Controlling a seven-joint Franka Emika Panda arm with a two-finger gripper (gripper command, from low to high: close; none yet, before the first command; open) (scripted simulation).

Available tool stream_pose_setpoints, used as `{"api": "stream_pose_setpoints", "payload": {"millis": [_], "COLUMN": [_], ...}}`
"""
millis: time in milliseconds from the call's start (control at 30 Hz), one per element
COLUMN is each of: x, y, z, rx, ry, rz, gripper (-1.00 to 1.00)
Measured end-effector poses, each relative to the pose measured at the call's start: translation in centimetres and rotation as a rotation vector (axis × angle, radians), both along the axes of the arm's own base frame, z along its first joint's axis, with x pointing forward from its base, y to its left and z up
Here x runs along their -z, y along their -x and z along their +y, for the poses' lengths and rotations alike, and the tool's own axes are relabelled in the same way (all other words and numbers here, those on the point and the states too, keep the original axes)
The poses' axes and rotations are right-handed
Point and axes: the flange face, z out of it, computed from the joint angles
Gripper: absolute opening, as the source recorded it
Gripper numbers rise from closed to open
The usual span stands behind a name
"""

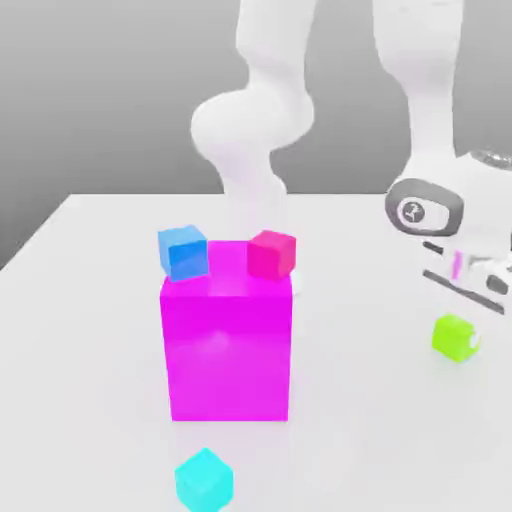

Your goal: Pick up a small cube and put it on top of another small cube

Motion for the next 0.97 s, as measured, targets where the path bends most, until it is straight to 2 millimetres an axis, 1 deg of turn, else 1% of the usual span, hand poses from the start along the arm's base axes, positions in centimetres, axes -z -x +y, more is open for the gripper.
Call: {"api": "stream_pose_setpoints", "payload": {"millis": [33,67,133,233,300,367,433,500,600,633,667,700,733,833,867,967], "x": [-1.0,-1.6,-2.3,-3.1,-3.5,-4.1,-4.6,-5.2,-6.1,-6.5,-6.6,-6.0,-5.1,-1.5,-0.8,-0.8], "y": [0.0,-1.0,-5.0,-11.0,-14.7,-17.9,-20.7,-23.0,-25.3,-25.7,-26.0,-26.2,-26.3,-26.3,-26.3,-26.3], "z": [-0.1,-0.5,-2.7,-7.0,-10.4,-14.4,-18.7,-23.5,-31.2,-33.9,-36.2,-37.2,-37.7,-38.1,-38.2,-38.2], "rx": [0.000,0.041,0.200,0.461,0.635,0.809,0.982,1.154,1.412,1.498,1.569,1.602,1.618,1.633,1.635,1.635], "ry": [0.000,0.000,0.001,0.001,0.002,0.002,0.002,0.001,0.000,-0.001,-0.001,-0.002,-0.003,-0.002,-0.001,-0.001], "rz": [0.000,0.000,0.002,0.004,0.005,0.005,0.005,0.005,0.003,0.002,0.001,0.001,0.000,0.000,-0.001,-0.001], "gripper": [-1.00,-1.00,-1.00,-1.00,-1.00,-1.00,-1.00,-1.00,-1.00,-1.00,-1.00,-1.00,-1.00,-1.00,1.00,1.00]}}
